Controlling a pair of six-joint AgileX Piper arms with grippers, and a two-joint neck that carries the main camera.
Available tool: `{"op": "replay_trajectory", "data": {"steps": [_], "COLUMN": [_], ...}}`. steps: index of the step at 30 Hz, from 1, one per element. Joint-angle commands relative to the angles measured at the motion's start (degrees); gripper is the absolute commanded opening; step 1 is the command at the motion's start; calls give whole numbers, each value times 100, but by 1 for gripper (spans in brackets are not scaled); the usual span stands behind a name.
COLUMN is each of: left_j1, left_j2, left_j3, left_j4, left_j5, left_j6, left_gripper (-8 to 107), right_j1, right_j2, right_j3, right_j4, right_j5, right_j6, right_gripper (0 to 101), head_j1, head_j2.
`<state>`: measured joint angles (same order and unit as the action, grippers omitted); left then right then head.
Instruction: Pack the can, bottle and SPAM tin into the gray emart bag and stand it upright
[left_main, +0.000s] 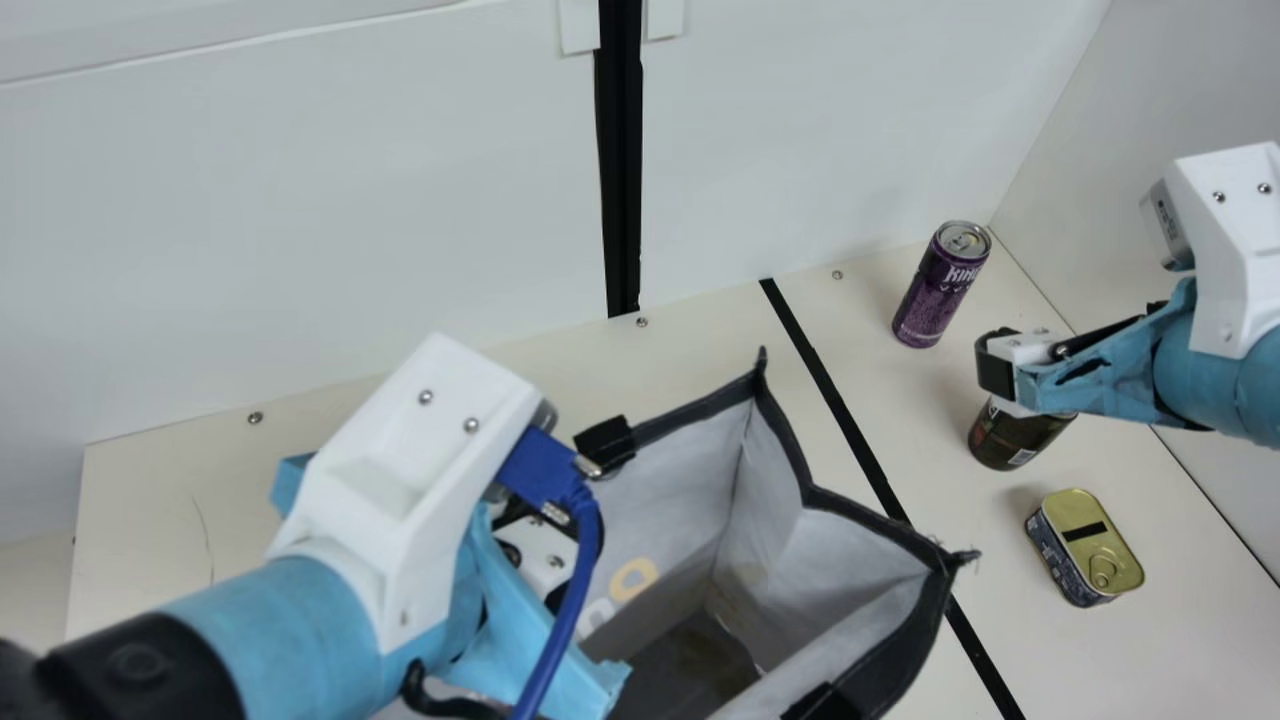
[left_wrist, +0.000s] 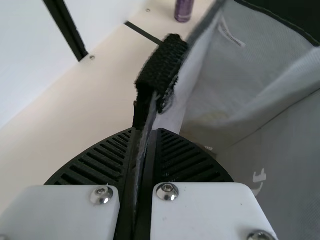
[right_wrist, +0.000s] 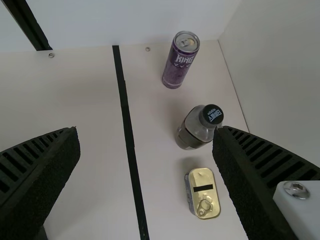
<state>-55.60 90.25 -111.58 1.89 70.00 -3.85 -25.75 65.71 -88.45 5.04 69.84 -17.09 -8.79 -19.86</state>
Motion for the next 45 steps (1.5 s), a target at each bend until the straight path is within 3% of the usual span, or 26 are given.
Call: {"op": "replay_trajectory", "data": {"steps": [1,19,35,45], "left_j1": [-6,-104,-62,-159], "left_j2": [-44,-541,-945,-950], "left_j3": [19,379,1809,2633], "left_j4": [270,2638,5319,6056], "left_j5": [-10,-10,-10,-10], "left_j6": [-121,-1323,-3202,-3995], "left_gripper": [-8,-8,-8,-8], "right_j1": [0,0,0,0], "right_j2": [0,0,0,0], "right_j3": [0,0,0,0], "right_j4": [0,0,0,0], "right_j5": [0,0,0,0], "right_j6": [0,0,0,0], "right_gripper": [95,95,95,95], "head_j1": [-121,-121,-121,-121], "head_j2": [-14,-14,-14,-14]}}
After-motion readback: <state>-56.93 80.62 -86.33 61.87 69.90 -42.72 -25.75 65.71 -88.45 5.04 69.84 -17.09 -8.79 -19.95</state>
